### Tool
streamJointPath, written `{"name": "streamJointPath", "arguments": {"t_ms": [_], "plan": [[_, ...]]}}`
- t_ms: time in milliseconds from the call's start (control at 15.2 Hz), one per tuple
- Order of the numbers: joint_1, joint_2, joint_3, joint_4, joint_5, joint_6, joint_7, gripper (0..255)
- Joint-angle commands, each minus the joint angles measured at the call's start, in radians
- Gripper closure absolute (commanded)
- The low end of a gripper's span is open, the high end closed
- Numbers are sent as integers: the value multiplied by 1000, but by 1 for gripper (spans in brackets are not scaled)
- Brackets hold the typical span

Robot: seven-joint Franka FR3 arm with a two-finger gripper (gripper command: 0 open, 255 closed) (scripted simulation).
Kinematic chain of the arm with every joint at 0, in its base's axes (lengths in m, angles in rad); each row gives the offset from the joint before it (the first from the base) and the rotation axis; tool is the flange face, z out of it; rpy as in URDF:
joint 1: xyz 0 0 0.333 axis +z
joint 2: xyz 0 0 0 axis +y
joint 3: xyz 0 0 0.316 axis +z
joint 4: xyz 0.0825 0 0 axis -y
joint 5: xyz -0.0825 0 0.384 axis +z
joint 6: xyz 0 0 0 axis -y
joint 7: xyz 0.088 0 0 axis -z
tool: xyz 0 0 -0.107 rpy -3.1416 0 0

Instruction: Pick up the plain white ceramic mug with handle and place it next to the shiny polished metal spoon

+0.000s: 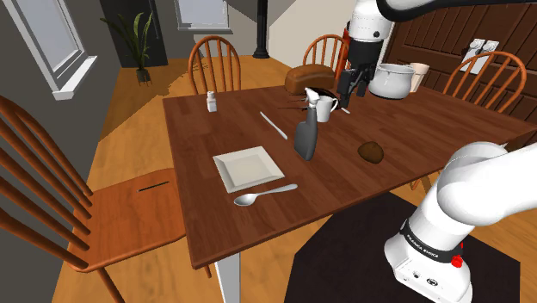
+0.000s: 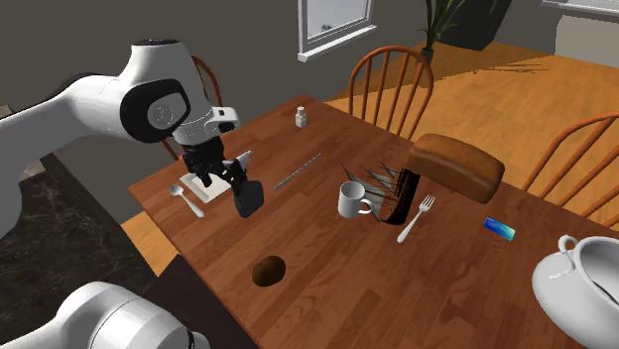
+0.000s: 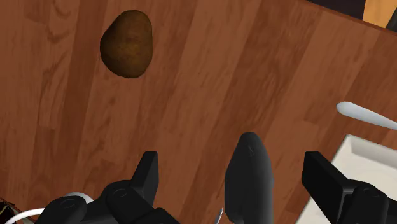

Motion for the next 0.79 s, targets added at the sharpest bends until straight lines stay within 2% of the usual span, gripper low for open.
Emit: {"name": "streamJointPath", "arguments": {"t_ms": [0,726], "plan": [[0,0,0,0,0,0,0,0],[-64,407,-146,214,-40,143,-135,0]]}}
